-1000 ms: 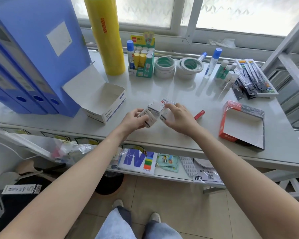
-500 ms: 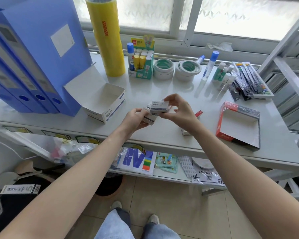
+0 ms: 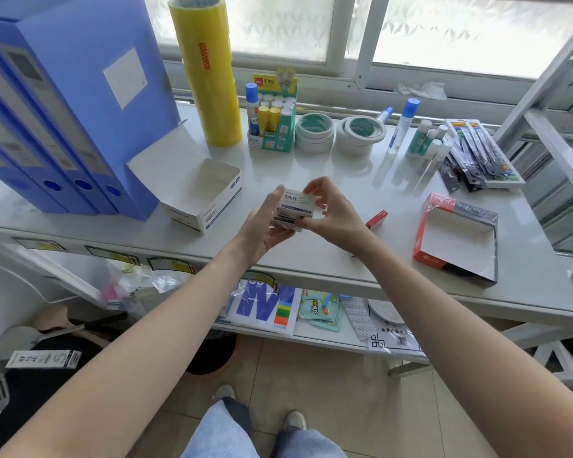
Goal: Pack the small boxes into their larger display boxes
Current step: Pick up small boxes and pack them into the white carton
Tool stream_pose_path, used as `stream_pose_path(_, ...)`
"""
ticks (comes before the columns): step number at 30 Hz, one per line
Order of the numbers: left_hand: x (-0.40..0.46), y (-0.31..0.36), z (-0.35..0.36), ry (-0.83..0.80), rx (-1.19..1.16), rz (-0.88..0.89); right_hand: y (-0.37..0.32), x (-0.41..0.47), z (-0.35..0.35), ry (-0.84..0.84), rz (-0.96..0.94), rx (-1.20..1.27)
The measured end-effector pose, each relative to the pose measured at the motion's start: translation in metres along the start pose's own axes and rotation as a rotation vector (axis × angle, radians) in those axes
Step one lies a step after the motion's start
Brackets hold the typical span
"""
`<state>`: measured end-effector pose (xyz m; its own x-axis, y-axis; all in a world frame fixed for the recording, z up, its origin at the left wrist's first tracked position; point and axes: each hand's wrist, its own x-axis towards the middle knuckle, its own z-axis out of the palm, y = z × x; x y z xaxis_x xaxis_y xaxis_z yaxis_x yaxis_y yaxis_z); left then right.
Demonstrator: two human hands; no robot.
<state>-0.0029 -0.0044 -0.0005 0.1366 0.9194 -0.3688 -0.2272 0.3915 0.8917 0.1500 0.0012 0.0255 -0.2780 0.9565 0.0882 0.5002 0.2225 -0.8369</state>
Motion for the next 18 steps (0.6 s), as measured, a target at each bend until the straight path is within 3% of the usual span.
stream_pose_path(5,-0.002,0.003,-0.007,0.021,0.055,0.069,-0.01,0.006,0.014,-0.034,-0.064,-0.045)
stream_pose_path(11,-0.007,0.017,-0.022,0.078,0.023,0.096,-0.02,0.025,0.036,-0.068,-0.135,-0.406)
stream_pose_path(18,-0.012,0.034,-0.045,0.134,0.224,0.135,-0.041,0.052,0.049,-0.061,-0.117,-0.417)
